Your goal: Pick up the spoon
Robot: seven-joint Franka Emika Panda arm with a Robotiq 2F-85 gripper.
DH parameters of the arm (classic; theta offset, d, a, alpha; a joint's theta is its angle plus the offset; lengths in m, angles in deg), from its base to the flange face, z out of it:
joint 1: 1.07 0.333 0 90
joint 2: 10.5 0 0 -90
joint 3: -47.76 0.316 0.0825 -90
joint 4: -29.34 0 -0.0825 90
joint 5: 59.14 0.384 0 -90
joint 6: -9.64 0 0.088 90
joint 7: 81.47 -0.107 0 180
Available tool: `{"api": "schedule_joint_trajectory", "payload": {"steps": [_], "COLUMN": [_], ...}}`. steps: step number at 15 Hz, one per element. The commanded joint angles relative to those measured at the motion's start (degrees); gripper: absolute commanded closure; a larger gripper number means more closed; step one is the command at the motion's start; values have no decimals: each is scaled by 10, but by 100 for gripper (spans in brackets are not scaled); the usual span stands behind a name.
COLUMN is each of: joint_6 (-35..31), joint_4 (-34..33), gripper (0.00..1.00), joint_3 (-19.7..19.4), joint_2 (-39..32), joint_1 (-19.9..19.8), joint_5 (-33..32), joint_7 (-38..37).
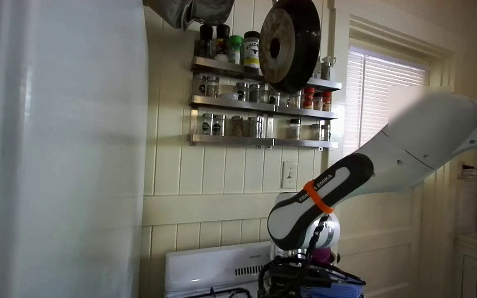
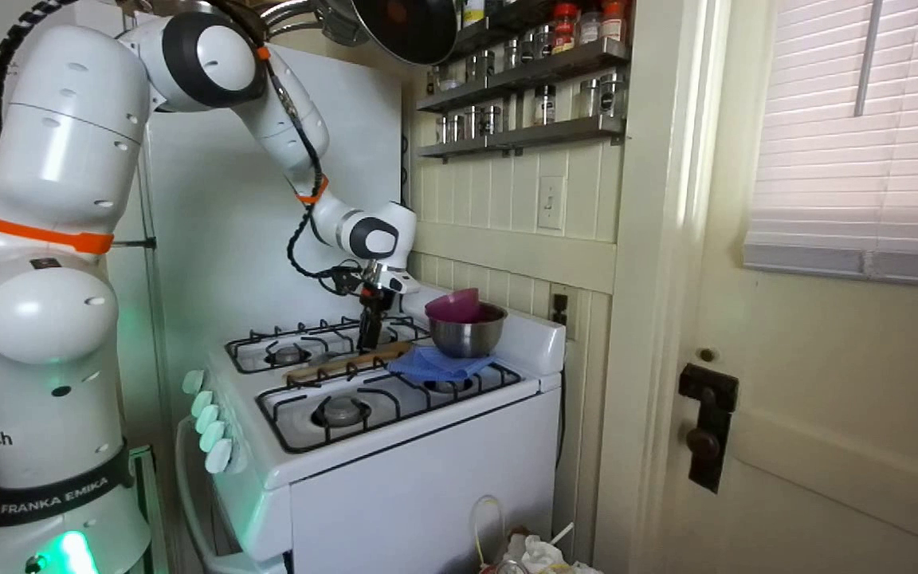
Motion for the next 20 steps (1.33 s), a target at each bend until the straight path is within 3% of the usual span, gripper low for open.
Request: {"api": "schedule_joint_trajectory", "payload": {"steps": [1,6,8,11,20], "joint_6": [16,18,19,18,5], "joint_4": [-19,-35,-39,-30,1], "gripper": [65,99,95,100,100], "joint_3": [-3,1,1,2,12], "joint_2": [-18,-27,-22,1,70], "joint_1": [1,6,9,20,32], "joint_5": [-10,-10,-17,-37,-103], "joint_7": [5,6,2,-10,-34]}}
